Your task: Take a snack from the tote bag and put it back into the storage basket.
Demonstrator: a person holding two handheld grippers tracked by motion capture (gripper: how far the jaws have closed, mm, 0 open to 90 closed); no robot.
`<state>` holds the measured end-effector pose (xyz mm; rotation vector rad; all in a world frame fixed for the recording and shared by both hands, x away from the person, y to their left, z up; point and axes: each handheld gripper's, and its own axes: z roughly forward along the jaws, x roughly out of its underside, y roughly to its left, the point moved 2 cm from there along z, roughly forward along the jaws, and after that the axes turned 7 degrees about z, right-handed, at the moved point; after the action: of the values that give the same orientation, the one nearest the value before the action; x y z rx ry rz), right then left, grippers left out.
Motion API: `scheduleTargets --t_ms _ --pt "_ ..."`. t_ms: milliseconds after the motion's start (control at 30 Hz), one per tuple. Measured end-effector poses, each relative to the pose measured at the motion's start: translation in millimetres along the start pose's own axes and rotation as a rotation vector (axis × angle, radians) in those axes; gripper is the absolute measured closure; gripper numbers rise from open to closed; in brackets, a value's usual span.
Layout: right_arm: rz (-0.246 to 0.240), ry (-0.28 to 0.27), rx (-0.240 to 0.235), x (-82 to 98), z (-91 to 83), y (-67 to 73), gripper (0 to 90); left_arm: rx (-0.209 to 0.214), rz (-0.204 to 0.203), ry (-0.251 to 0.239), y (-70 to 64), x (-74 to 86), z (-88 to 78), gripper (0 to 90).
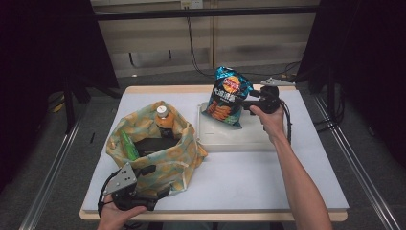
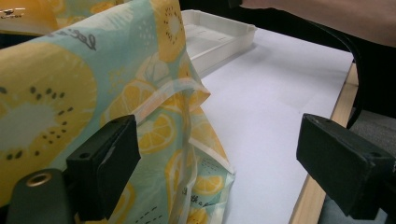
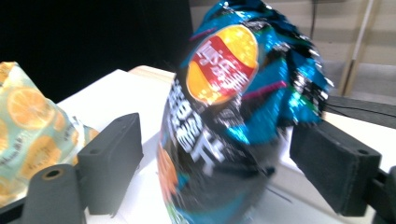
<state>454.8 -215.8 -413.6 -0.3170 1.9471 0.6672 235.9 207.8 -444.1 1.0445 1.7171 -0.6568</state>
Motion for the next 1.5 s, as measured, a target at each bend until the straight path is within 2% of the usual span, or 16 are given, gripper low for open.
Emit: scheduleTargets --t_ms 100,233,300,333,500,567,700,867,900,1033,1067,1267,1333,1400,1467,1500 --pt "0.004 -0.004 0.010 3.3 -8.6 -2.9 16.6 0.000 0.001 0.000 0.0 0.0 0.0 12.9" --pt "-0.022 -0.003 0.016 12.5 -16.6 1.6 28.4 -0.004 0.002 0.008 -0.9 -0.1 -0.1 12.9" --pt "-0.028 0.014 0.003 21.7 -14.8 4.2 42.6 0.005 0.003 0.000 -1.8 -0.1 0.2 12.9" --pt "-0.029 0.019 -0.001 24.6 -13.8 4.8 45.0 0.001 0.006 0.001 -2.0 -0.3 -0.2 12.9" --pt "-0.042 0.070 -0.065 36.5 -5.4 9.4 81.0 -0.001 -0.004 -0.004 -1.2 0.0 -1.6 12.9" --pt "-0.052 0.092 -0.088 39.1 -2.0 11.5 88.4 -0.004 -0.001 -0.005 0.0 -0.1 -2.3 12.9" --pt "-0.067 0.155 -0.091 46.6 7.4 10.8 90.0 -0.008 -0.020 -0.003 0.6 1.0 -1.6 12.9" --pt "-0.068 0.205 -0.118 50.1 19.1 9.7 90.0 0.004 -0.004 -0.007 -0.9 0.2 -0.9 12.9" --pt "-0.068 0.205 -0.118 50.1 19.1 9.7 90.0 0.004 -0.004 -0.007 -0.9 0.2 -0.9 12.9" --pt "-0.106 0.273 -0.100 52.0 29.5 9.4 90.0 -0.008 -0.002 0.009 -1.1 0.0 -1.5 12.9" --pt "-0.103 0.275 -0.097 52.1 31.2 7.8 90.0 0.004 -0.005 -0.007 -1.1 0.3 -1.0 12.9" --pt "-0.099 0.299 -0.093 51.8 37.6 2.6 90.0 -0.010 -0.007 0.007 -0.9 0.0 -1.5 12.9" --pt "-0.106 0.313 -0.088 52.9 38.2 1.3 90.0 0.005 -0.003 -0.001 -0.7 0.2 -0.9 12.9" --pt "-0.106 0.326 -0.079 54.7 37.5 -1.1 90.0 -0.001 -0.007 -0.009 -1.2 0.2 -0.3 12.9" --pt "-0.100 0.322 -0.064 55.2 37.1 -3.8 90.0 -0.011 0.004 0.010 -0.5 0.2 -0.8 12.9" --pt "-0.092 0.323 -0.056 55.2 36.8 -4.8 90.0 0.003 -0.002 -0.002 -0.6 0.5 0.3 12.9"
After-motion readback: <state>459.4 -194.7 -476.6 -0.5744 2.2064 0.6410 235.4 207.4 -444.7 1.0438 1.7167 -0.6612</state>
